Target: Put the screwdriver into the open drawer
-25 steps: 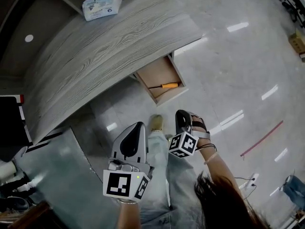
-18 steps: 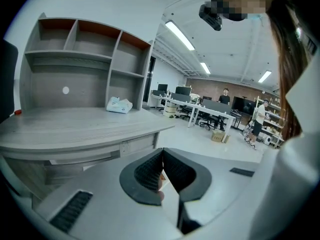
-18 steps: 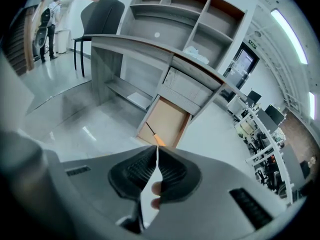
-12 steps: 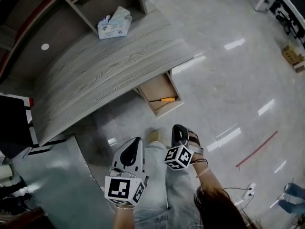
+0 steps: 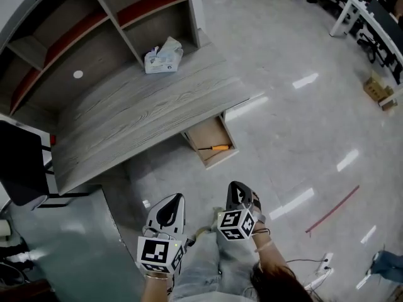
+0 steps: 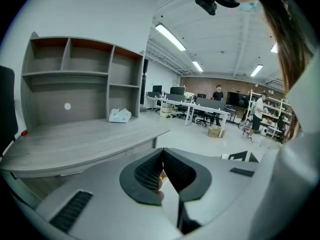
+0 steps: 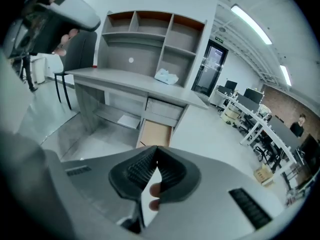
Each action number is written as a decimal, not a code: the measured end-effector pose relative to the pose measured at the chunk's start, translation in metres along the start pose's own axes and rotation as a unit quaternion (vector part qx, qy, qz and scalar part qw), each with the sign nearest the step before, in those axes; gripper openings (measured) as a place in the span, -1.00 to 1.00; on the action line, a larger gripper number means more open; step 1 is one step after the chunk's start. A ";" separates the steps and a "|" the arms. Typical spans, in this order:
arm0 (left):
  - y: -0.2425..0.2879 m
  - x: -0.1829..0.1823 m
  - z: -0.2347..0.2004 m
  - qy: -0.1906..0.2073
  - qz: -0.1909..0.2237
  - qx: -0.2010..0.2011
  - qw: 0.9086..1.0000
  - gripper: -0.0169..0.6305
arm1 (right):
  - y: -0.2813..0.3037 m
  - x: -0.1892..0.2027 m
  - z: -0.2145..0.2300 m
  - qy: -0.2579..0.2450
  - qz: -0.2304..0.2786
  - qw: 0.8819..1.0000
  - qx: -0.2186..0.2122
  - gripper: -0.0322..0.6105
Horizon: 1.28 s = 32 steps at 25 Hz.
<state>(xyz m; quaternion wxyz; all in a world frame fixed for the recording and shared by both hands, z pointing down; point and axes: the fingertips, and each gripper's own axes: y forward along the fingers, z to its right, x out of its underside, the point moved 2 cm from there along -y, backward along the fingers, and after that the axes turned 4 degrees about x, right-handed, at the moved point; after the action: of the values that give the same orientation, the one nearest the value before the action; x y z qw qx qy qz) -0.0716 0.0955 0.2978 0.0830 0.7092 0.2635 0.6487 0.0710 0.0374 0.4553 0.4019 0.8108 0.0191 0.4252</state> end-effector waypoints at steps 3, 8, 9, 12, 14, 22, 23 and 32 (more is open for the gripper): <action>-0.012 -0.001 0.005 0.000 0.002 0.002 1.000 -0.90 | -0.020 -0.009 0.004 0.022 0.011 1.000 0.009 -0.81; -0.028 -0.006 0.021 0.008 0.014 0.015 1.000 -0.90 | -0.051 -0.023 0.009 0.037 0.028 0.999 0.022 -0.81; -0.031 -0.008 0.024 0.010 0.018 0.018 1.000 -0.90 | -0.056 -0.025 0.011 0.040 0.031 0.998 0.026 -0.81; -0.043 -0.018 0.030 0.015 0.032 0.025 0.999 -0.90 | -0.076 -0.032 0.012 0.050 0.040 0.997 0.039 -0.81; -0.052 -0.025 0.033 0.022 0.044 0.028 0.998 -0.90 | -0.090 -0.037 0.012 0.056 0.050 0.996 0.046 -0.81; -0.091 -0.045 0.048 0.044 0.078 0.037 0.995 -0.90 | -0.145 -0.054 0.006 0.078 0.089 0.991 0.060 -0.82; -0.097 -0.047 0.048 0.047 0.081 0.038 0.995 -0.90 | -0.152 -0.056 0.006 0.082 0.092 0.990 0.062 -0.82; -0.137 -0.061 0.058 0.069 0.101 0.043 0.992 -0.90 | -0.210 -0.073 -0.001 0.091 0.131 0.984 0.084 -0.82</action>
<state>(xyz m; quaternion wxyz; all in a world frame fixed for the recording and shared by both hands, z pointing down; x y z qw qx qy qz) -0.0533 0.1951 0.1733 -0.0320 0.6887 0.2235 0.6890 0.0890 0.1522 0.2660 0.2693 0.7952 -0.0151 0.5431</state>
